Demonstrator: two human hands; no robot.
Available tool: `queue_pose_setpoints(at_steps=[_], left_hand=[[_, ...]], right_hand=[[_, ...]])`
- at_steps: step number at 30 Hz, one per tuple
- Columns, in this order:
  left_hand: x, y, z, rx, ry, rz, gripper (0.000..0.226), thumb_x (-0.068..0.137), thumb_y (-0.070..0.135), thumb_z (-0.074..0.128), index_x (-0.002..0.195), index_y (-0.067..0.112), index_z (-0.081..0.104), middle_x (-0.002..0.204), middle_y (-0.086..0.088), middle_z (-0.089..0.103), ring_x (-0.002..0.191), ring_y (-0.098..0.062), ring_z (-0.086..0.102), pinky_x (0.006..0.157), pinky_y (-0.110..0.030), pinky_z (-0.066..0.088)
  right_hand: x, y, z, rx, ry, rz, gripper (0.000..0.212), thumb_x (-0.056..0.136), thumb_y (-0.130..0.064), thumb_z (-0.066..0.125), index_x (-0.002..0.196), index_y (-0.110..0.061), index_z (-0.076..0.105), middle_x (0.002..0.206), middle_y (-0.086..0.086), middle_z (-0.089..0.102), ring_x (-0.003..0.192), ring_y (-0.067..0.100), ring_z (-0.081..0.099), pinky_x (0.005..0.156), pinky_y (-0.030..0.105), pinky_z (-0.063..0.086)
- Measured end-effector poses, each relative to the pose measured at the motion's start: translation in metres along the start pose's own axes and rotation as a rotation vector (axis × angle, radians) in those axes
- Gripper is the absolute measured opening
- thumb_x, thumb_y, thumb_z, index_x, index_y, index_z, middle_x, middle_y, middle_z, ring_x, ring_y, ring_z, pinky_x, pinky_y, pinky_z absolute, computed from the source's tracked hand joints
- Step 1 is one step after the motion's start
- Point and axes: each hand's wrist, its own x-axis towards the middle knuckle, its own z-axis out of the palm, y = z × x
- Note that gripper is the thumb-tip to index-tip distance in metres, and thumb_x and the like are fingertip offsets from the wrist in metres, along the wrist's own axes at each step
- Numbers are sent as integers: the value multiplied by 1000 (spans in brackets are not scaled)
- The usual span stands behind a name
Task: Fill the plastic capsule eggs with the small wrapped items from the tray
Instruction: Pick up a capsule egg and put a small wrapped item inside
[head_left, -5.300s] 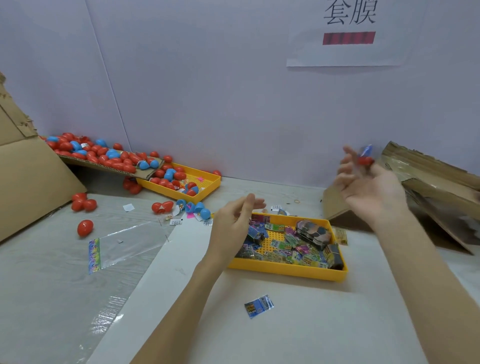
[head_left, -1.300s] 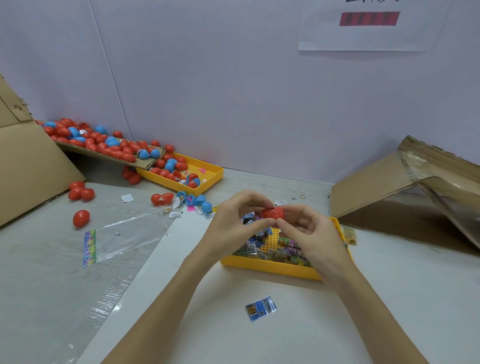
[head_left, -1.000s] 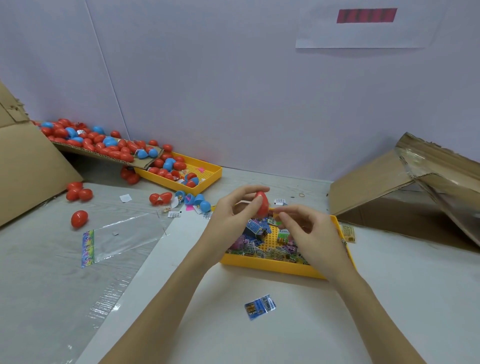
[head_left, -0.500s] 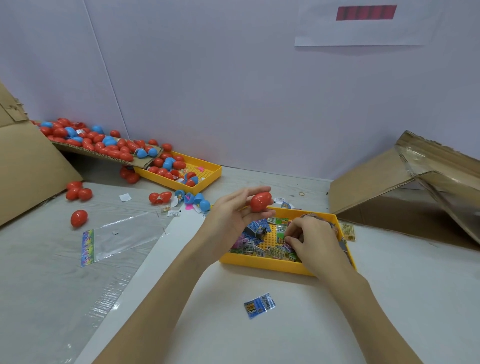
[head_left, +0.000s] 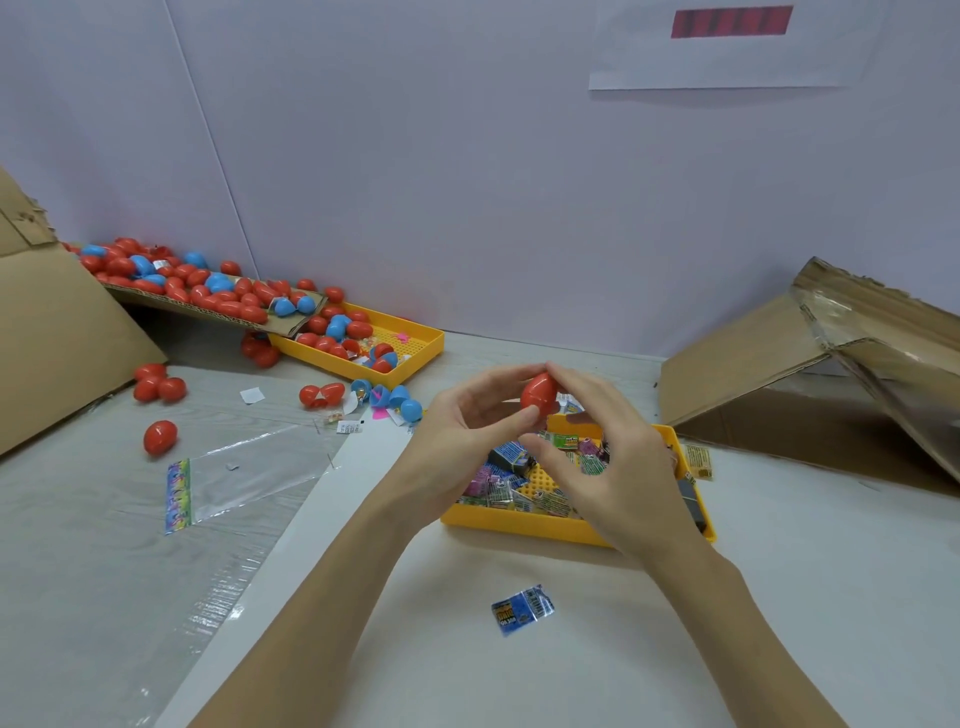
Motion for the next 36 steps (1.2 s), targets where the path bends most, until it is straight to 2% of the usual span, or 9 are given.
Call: queue_pose_setpoints(at_steps=[3,8,13,19,24,26,28,32,36], left_hand=[[0,-1,0,-23,-18,-14,46,90,16,75,134,16,63,127,-7,70,121,-25,66,105,-36,52],[1,-3,2,-60,-32,-46,48,83,17,80,128,14,64,121,-9,73,118,-24,68,97,-29,55],[1,-2,2,-41,-27,-55,44,85,17,80,126,16,66,119,-8,74,116,-23,69,97,-29,55],[0,-3,2,-5,-33,-63,36,89,13,77,124,12,67,117,-8,74,115,-22,69,95,-27,56],[1,-7,7,-2,50,-87,41,82,21,82,119,14,66,112,-8,75,108,-24,72,90,-28,58],[2,-9,5,-36,95,-89,35,87,18,78,119,10,65,113,-11,75,106,-28,73,90,-31,59],[5,-9,1,-95,125,-105,29,94,17,71,120,6,66,117,-15,74,107,-32,72,92,-35,59],[7,-9,-4,-188,186,-142,22,102,11,56,120,4,67,115,-19,72,102,-36,74,85,-32,62],[7,-10,-2,-114,213,-172,23,106,17,51,121,10,67,103,-14,75,88,-34,75,74,-30,62]], right_hand=[[0,0,1,-121,46,-26,65,86,-28,81,142,-9,56,130,2,65,116,16,61,101,29,50],[-1,2,1,-178,80,-42,50,87,-20,79,133,-8,63,122,4,68,111,18,61,96,35,53],[-2,2,0,-187,95,-36,40,86,-12,81,122,-4,67,109,6,69,98,20,62,84,31,53],[-2,3,-2,-179,64,-20,36,84,-11,82,116,-3,68,104,5,67,95,19,60,83,19,45],[-2,8,2,-198,-28,-38,48,90,-21,77,134,-9,61,116,2,63,106,17,57,92,34,52],[-3,9,5,-132,-116,11,65,93,-28,73,150,-11,47,124,-1,59,114,13,54,98,28,49],[-3,12,5,-90,-129,72,68,96,-30,69,155,-14,40,124,-2,58,112,10,56,95,23,49],[-4,28,-2,-378,-204,261,32,95,-31,71,125,-19,69,110,-1,64,104,18,60,91,39,51],[-2,30,-3,-481,-371,413,35,88,-49,74,113,-25,75,107,0,64,108,19,56,86,38,49]])
